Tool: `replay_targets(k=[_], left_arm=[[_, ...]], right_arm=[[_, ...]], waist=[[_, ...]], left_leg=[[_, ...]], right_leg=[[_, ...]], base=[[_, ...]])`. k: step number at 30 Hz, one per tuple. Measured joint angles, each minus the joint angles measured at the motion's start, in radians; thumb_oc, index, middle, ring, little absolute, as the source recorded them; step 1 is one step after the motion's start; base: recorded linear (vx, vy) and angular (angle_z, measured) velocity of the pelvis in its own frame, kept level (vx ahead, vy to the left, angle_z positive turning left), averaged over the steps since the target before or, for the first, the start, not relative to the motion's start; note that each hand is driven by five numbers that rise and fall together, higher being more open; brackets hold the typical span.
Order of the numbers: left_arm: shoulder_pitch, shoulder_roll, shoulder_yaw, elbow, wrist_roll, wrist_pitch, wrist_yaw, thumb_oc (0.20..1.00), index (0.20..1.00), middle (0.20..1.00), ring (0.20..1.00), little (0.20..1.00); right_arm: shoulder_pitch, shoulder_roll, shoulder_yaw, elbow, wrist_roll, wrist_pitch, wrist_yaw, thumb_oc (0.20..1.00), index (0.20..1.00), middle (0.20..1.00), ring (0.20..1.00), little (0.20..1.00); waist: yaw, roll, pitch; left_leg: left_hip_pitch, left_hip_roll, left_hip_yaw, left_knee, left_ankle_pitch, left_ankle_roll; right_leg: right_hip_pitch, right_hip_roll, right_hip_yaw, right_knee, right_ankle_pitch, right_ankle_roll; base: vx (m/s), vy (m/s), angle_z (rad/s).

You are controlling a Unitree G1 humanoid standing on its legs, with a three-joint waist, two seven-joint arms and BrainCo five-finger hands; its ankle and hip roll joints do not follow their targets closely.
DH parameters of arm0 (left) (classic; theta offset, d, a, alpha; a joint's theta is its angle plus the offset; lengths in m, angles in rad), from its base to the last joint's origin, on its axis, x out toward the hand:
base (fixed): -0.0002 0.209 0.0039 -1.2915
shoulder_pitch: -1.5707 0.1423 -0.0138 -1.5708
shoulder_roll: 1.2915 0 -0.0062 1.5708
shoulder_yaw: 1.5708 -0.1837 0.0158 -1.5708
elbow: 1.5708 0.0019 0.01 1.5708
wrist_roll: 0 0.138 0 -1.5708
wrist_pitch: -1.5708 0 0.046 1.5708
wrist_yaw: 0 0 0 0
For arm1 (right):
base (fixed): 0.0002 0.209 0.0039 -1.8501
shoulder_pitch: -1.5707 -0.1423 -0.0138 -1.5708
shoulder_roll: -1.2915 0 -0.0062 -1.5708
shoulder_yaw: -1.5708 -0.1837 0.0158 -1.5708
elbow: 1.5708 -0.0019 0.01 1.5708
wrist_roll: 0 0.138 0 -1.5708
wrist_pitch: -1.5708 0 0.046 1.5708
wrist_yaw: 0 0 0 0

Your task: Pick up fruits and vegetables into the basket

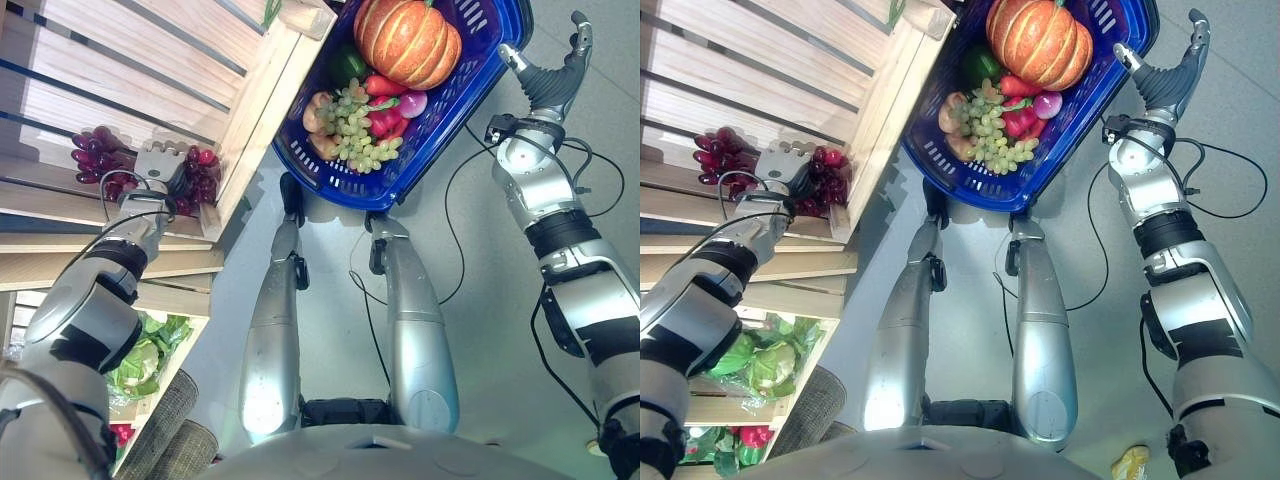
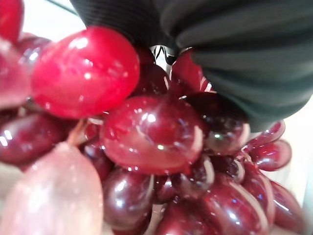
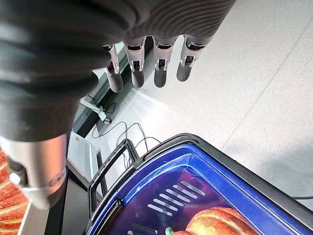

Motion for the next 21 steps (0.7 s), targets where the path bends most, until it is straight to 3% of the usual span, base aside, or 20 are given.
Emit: replay_targets(k=[2, 4, 8, 11, 15, 21], left_arm=[[0.013, -0.009, 0.051, -0.001, -0.165, -0.035, 0.003, 0.2, 0.2, 0.2, 0.2, 0.2], [0.021, -0.043, 0.187, -0.005, -0.383, -0.114, 0.002, 0.2, 0.2, 0.2, 0.2, 0.2], [0.061, -0.103, 0.438, -0.077, -0.842, -0.276, -0.106, 0.2, 0.2, 0.2, 0.2, 0.2], [0.12, -0.117, 0.531, -0.159, -1.12, -0.342, -0.195, 0.2, 0.2, 0.2, 0.2, 0.2], [0.149, -0.136, 0.578, -0.221, -1.326, -0.391, -0.256, 0.2, 0.2, 0.2, 0.2, 0.2], [0.143, -0.16, 0.583, -0.278, -1.464, -0.4, -0.286, 0.2, 0.2, 0.2, 0.2, 0.2]], right_arm=[[0.001, 0.0, 0.0, -0.001, 0.0, 0.006, 0.0, 1.0, 1.0, 1.0, 1.0, 1.0], [0.009, 0.002, 0.0, -0.004, 0.0, 0.009, -0.001, 1.0, 1.0, 1.0, 1.0, 1.0], [0.054, 0.008, -0.007, -0.047, -0.005, 0.008, -0.001, 1.0, 1.0, 1.0, 1.0, 1.0], [0.105, 0.037, -0.045, -0.061, -0.03, 0.006, -0.002, 1.0, 1.0, 1.0, 1.0, 1.0], [0.127, 0.045, -0.046, -0.063, -0.044, 0.002, 0.0, 1.0, 1.0, 1.0, 1.0, 1.0], [0.122, 0.048, -0.047, -0.1, -0.053, -0.006, 0.022, 1.0, 1.0, 1.0, 1.0, 1.0]], waist=[[0.002, 0.0, 0.0], [0.006, 0.0, 0.0], [0.007, 0.0, 0.0], [0.007, 0.0, 0.0], [0.016, 0.0, 0.0], [0.032, 0.0, 0.0]], left_leg=[[0.001, -0.001, 0.0, 0.0, 0.0, 0.0], [0.007, -0.001, 0.0, 0.0, 0.0, 0.0], [0.025, -0.001, -0.002, 0.0, 0.0, 0.0], [0.041, 0.0, -0.004, -0.001, 0.0, 0.0], [0.042, -0.001, -0.005, -0.001, 0.002, 0.0], [0.042, -0.001, -0.005, -0.003, 0.003, -0.001]], right_leg=[[0.001, 0.0, 0.001, 0.001, 0.0, 0.0], [0.006, 0.0, 0.001, 0.004, 0.001, -0.001], [0.023, 0.0, 0.0, 0.004, 0.0, -0.001], [0.04, 0.0, -0.001, 0.004, -0.003, 0.005], [0.04, 0.0, -0.002, 0.007, -0.003, 0.005], [0.04, -0.002, -0.003, 0.008, -0.003, 0.005]], base=[[0.0, 0.0, 0.0], [0.0, 0.0, 0.0], [0.0, -0.025, 0.01], [0.01, -0.048, 0.0], [0.0, 0.0, 0.0], [0.0, -0.002, 0.01]])
